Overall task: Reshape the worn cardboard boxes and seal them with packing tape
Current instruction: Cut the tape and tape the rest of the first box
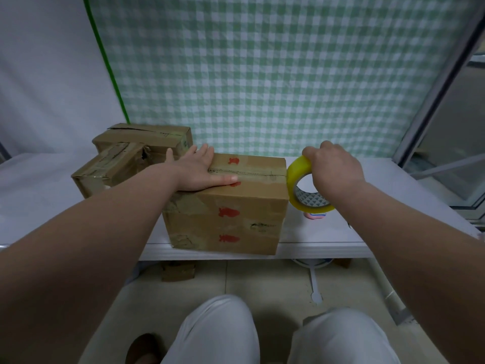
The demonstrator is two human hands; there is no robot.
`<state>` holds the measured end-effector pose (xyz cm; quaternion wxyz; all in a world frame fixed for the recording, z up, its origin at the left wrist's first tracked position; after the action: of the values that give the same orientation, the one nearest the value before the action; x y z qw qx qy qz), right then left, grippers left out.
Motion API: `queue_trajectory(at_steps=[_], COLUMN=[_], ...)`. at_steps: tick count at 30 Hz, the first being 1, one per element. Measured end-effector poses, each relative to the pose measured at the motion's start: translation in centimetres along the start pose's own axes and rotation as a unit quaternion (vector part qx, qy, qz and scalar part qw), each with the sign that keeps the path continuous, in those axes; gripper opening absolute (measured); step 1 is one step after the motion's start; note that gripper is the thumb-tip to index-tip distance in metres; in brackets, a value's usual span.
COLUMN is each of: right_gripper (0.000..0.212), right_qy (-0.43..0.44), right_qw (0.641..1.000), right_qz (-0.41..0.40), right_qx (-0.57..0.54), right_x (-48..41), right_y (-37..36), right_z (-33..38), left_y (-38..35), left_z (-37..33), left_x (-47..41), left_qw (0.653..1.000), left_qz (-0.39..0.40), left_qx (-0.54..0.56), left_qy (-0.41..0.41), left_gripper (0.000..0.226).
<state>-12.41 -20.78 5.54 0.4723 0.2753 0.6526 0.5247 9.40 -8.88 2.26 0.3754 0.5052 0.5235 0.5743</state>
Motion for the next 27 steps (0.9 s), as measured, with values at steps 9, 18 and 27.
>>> queue_trajectory(at_steps=[9,18,27], right_gripper=[0.038,0.037,0.036], right_qy=[-0.013,-0.016,-0.029], right_qw=[1.0,1.0,0.999], right_qz=[0.02,0.021,0.014], right_qx=[0.009,0.013,0.011], right_x=[0.4,0.5,0.9], right_y=[0.3,0.3,0.0], right_z=[0.4,0.6,-0.3], left_y=[-0.2,-0.7,-1.0], left_z=[-1.5,-8.5,-14.0], left_x=[-0.4,-1.1,-2.4], left_qw=[0.998,0.999,0.994], left_qz=[0.005,-0.009,-0.033], left_qx=[0.008,0.031,0.011], left_qy=[0.061,-0.015,-0.107], left_gripper=[0.138,0.138,0.098])
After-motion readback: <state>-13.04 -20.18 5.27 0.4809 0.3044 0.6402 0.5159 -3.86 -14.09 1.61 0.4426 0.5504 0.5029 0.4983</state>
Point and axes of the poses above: each hand's wrist, its own x-axis away from the middle knuckle, its own y-axis out of the back of the hand, z = x × y, the point moved 6 cm from there along -x, towards the middle knuckle, and after that the axes turned 13 degrees about -y, right-handed, at the moved point
